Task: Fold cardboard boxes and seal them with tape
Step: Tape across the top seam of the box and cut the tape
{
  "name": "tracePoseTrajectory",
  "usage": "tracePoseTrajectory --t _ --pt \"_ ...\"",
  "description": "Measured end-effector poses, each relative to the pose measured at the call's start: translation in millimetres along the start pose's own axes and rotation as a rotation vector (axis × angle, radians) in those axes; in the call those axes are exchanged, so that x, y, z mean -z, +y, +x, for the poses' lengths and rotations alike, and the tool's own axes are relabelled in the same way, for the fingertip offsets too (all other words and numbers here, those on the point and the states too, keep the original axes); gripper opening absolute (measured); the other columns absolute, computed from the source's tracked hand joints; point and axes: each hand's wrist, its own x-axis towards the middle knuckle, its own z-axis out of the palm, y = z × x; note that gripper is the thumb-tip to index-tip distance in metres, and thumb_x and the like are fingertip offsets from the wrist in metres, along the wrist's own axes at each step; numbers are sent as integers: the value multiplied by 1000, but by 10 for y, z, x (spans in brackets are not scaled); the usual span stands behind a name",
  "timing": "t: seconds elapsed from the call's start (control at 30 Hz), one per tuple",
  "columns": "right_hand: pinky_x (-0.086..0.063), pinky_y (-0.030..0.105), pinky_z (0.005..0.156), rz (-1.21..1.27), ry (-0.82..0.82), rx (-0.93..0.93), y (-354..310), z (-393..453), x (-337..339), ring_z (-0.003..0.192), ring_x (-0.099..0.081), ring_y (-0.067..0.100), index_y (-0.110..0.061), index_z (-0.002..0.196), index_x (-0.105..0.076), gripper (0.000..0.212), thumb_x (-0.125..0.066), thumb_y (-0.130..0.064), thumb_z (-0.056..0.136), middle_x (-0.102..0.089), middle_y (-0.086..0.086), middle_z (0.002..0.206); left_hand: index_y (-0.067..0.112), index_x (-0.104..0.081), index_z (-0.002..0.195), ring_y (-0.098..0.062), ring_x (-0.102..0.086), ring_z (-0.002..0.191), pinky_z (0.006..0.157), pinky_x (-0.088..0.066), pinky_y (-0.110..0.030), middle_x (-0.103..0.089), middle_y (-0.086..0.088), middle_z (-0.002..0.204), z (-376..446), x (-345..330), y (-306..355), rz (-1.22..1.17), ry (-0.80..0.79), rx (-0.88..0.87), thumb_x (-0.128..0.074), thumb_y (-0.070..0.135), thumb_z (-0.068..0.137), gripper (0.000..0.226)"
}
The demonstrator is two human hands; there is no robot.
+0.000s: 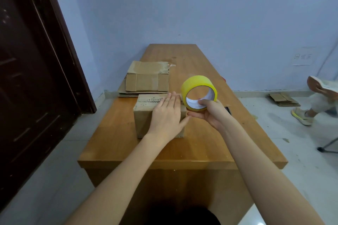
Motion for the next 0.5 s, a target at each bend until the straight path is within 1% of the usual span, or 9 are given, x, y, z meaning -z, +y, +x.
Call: tracePoseTrajectory --t 0.03,0.13,0.2,0.27,0.33,0.4,0.47,0.5 --pt "-59 38 56 27 10 -6 36 -8 9 88 -65 33 5 125 -44 30 -44 5 95 -58 25 116 -4 -64 116 -27 -62 113 95 -49 -38 -64 -20 120 2 -10 -1 4 3 -3 -59 55 80 70" --pt "-57 34 53 115 42 -31 146 -15 29 87 -66 32 7 130 -42 35 -43 4 96 -58 26 118 -5 -65 115 -28 -63 110 92 -50 -39 -65 -20 118 1 -14 -19 -4 -15 -10 -73 54 72 73" --pt "-56 34 51 159 51 -43 209 -15 37 87 -65 30 6 133 -40 36 -42 4 96 -56 24 119 -4 -65 114 -27 -63 110 92 -50 -38 -65 -19 117 -1 -5 -25 -14 -12 -6 -75 53 71 72" --pt "-57 35 53 184 55 -57 263 -13 52 89 -64 31 5 133 -40 37 -43 4 96 -55 25 123 -3 -62 119 -27 -59 116 97 -47 -37 -62 -18 123 -3 19 -30 -27 -27 -11 -71 52 76 71" --pt "-57 37 55 181 48 -65 284 -7 68 91 -63 32 5 133 -40 37 -43 4 96 -53 26 127 -3 -52 131 -27 -48 129 107 -36 -37 -52 -18 136 -1 17 -40 -54 -35 -27 -60 51 86 71" --pt "-58 39 55 160 41 -68 274 -8 71 90 -64 32 4 129 -42 33 -43 5 96 -56 24 120 -1 -45 137 -26 -40 135 112 -29 -36 -44 -17 143 9 18 -39 -64 -16 -31 -53 50 90 70" --pt "-58 40 55 161 56 -73 263 -3 66 88 -63 31 2 124 -44 30 -44 6 95 -56 21 112 0 -46 137 -26 -41 135 111 -30 -36 -45 -16 142 16 7 -34 -60 -35 -27 -54 50 89 69" --pt "-58 39 54 161 77 -76 262 3 51 88 -63 31 1 123 -44 29 -44 7 94 -55 20 112 1 -49 135 -26 -46 131 109 -34 -36 -50 -16 139 19 2 -26 -54 -40 -13 -58 49 87 69"
